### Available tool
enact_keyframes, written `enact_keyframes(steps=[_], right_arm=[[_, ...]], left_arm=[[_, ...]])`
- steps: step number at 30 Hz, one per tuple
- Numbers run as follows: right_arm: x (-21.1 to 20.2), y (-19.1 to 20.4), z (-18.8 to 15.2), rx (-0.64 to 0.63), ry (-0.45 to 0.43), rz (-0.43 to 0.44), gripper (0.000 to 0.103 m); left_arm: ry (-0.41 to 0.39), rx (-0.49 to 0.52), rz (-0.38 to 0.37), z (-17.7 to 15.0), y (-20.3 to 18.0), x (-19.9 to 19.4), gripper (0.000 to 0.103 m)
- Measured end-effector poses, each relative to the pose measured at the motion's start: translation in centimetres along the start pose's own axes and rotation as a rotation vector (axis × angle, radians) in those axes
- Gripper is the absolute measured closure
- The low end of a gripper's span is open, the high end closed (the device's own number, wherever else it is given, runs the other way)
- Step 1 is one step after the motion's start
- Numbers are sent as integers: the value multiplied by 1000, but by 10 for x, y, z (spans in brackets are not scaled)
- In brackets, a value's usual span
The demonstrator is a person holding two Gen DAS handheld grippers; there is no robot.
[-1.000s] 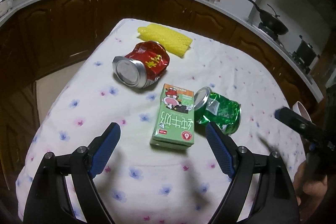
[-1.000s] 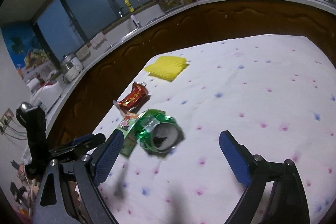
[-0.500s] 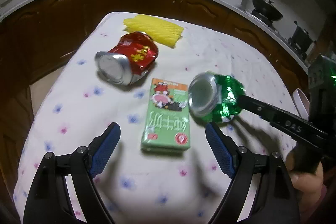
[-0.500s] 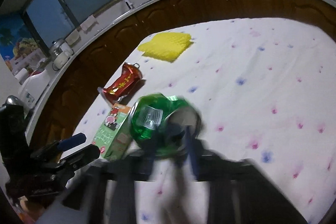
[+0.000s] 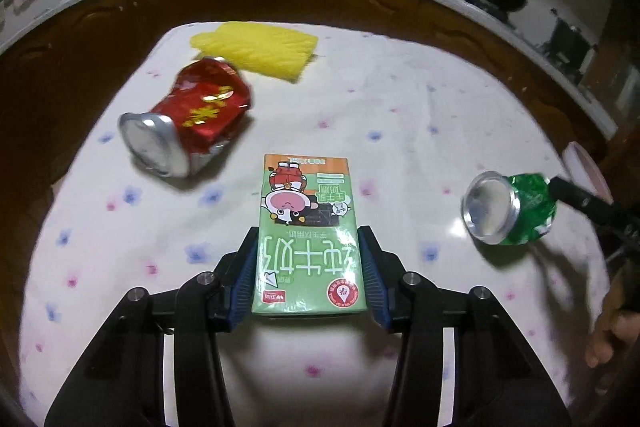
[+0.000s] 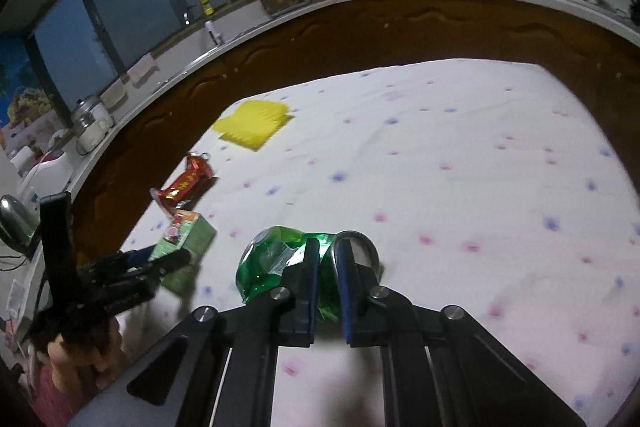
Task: Collect trash
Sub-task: 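Carry the milk carton and green can with both tools over the bin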
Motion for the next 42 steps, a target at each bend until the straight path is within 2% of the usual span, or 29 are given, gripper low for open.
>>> enact_keyframes(steps=[4,7,16,18,21,29,42], right_arm=[[-13,-12,-13,-32,19,-49,95],[-17,-16,-22,-34,42,-49,95],[-7,-22,-20,11,37,-74,75],[0,-24,-21,18,47,-85,75],[1,-29,-22,21,35,-87,87],[-38,-50,-21,25,-43,-124,88],[-123,-129,-27,121,-148,-254,88]], left_arm=[[-5,31,-41,-3,-24,-8,57],[0,48,-68,-7,-43,-8,57],[21,60,-76,-14,-60,-8,57],[24,57,-78,-13,-61,-9,57],[19,59,-85,-13,-66,-13,57],[5,112,-148,-13,-114,-20,57],[19,223,-290,-20,-223,-25,57]])
Point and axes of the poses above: each gripper's, at about its wrist camera, not at the fingertips, and x roughly the way its jaws point, y to its left, z to its top, the point moved 7 cm from there along x, roughly the way its jaws point, and after that the axes turned 13 degrees about -x, right-handed, at the moved point
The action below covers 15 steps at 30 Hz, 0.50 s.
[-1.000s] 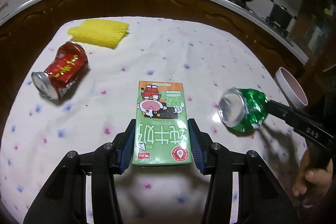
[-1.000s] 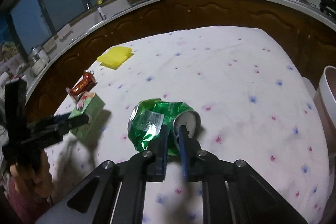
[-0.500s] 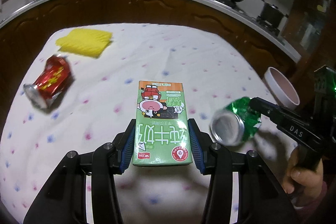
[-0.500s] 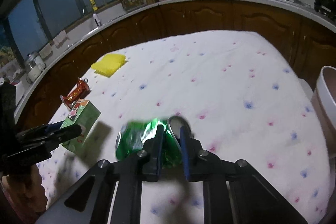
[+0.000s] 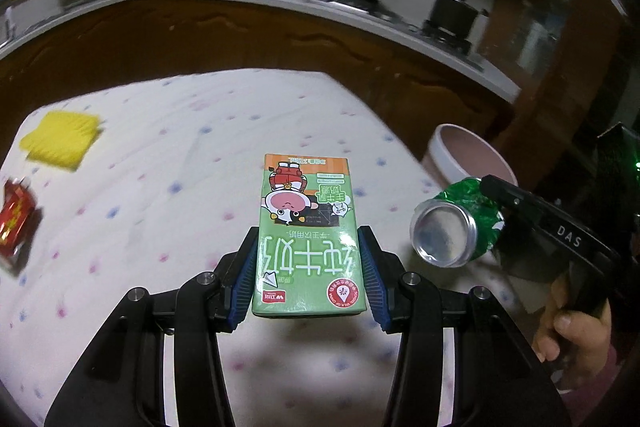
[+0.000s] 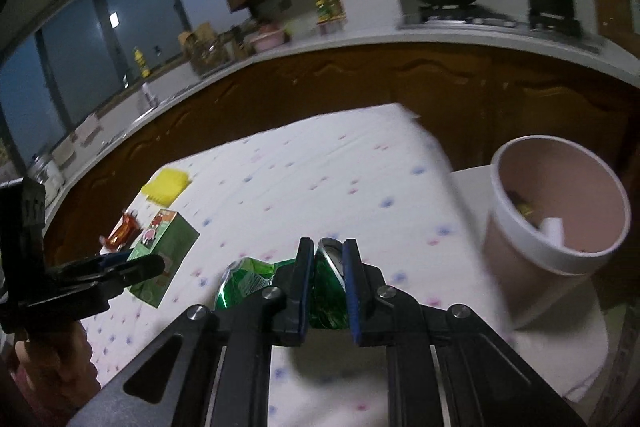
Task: Collect trash
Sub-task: 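Carry the milk carton and green can with both tools over the bin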
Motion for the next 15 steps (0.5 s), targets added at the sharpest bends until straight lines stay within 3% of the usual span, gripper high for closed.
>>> enact_keyframes(steps=[15], right_arm=[[-50,-98,2,111,-66,-138,88]], left_arm=[[9,147,-101,10,-112,29,57]])
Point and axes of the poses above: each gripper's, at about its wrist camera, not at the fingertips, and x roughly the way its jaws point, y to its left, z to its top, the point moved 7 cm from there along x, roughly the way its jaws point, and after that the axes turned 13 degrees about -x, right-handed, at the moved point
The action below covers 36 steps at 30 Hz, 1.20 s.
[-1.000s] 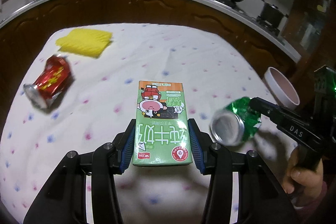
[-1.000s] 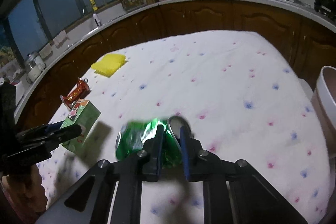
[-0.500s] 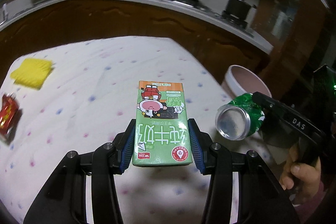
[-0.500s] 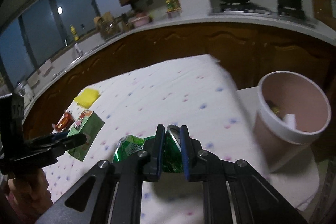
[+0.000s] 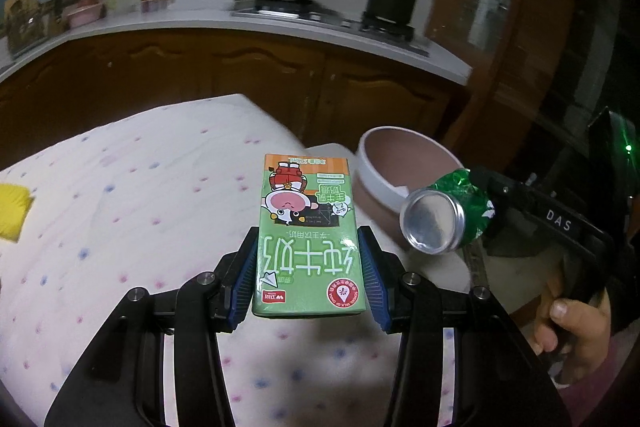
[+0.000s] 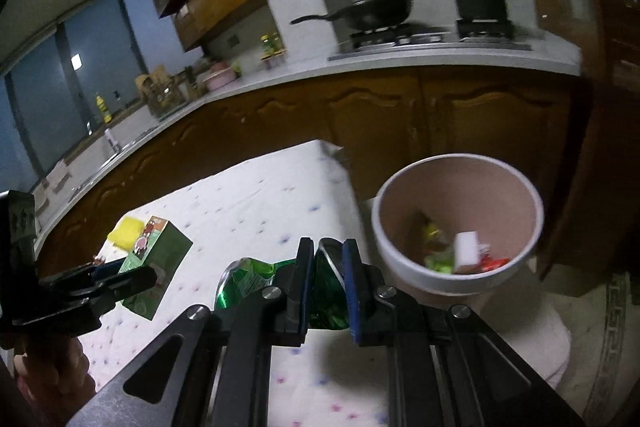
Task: Collect trash
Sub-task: 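Carry the milk carton and green can with both tools over the bin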
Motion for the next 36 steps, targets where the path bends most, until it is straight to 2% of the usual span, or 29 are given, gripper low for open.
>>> enact_keyframes(steps=[9,18,36], right_arm=[[-16,-51,7,57,-34,-66,88],[-24,-93,8,104,-51,-116,88],[-1,-132,11,128,-29,-160,88]], left_arm=[[10,49,-43,11,-45,21,57],[21,72,-72,21,-73,41,57],[74,93,-113,37,-116,94,57]])
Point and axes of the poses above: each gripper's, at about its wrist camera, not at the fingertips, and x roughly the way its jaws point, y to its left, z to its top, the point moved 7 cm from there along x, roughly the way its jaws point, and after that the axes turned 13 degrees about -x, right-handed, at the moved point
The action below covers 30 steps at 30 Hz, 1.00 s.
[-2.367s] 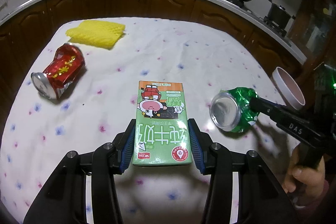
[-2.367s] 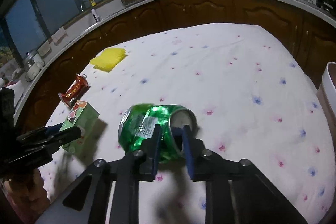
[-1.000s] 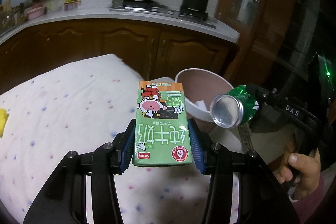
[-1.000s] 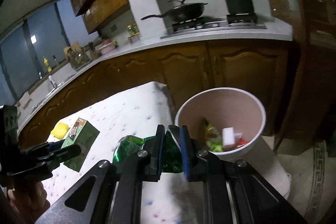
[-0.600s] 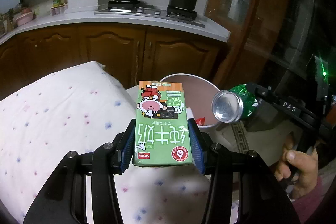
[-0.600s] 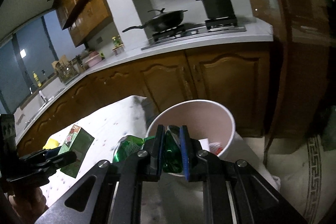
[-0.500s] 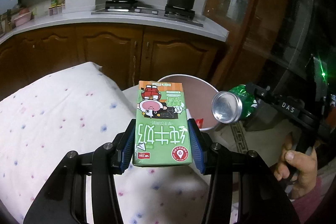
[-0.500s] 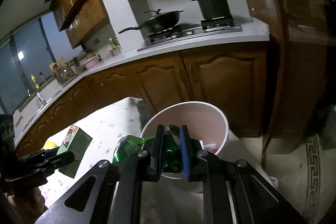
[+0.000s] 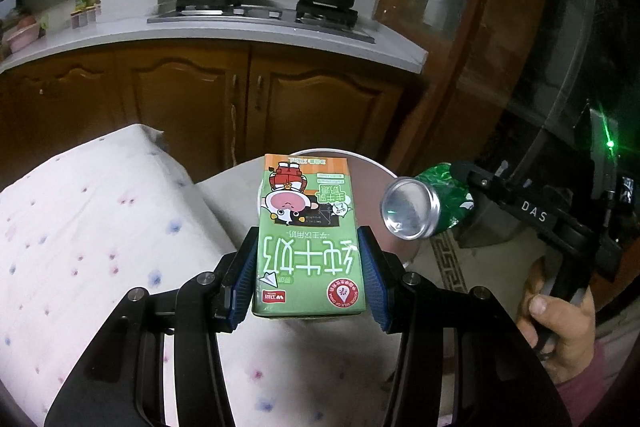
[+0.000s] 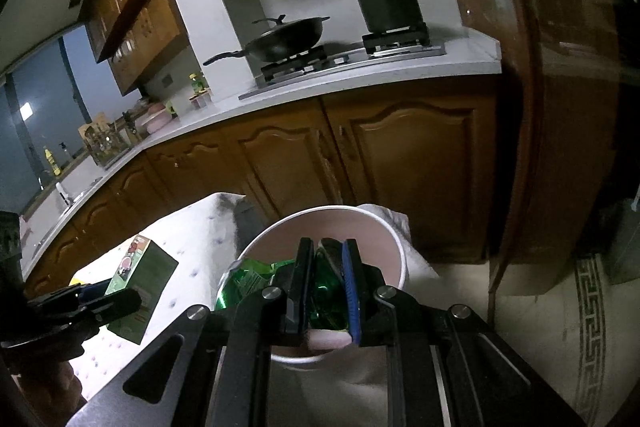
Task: Collect trash
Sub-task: 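Carry the milk carton and green can with both tools over the bin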
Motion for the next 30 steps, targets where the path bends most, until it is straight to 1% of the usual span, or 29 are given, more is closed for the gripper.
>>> enact_keyframes(steps=[13,23,30], right_arm=[[29,-14,-2,-1,36,-12,88],[49,-20,-8,-11,73,-31,88],[60,-24,-12,-12,95,-33,88]], left_arm=[[71,6,-30,9,-10,48,57],[120,12,-2,8,-10,84,57],[132,8,4,7,-9,95,57]])
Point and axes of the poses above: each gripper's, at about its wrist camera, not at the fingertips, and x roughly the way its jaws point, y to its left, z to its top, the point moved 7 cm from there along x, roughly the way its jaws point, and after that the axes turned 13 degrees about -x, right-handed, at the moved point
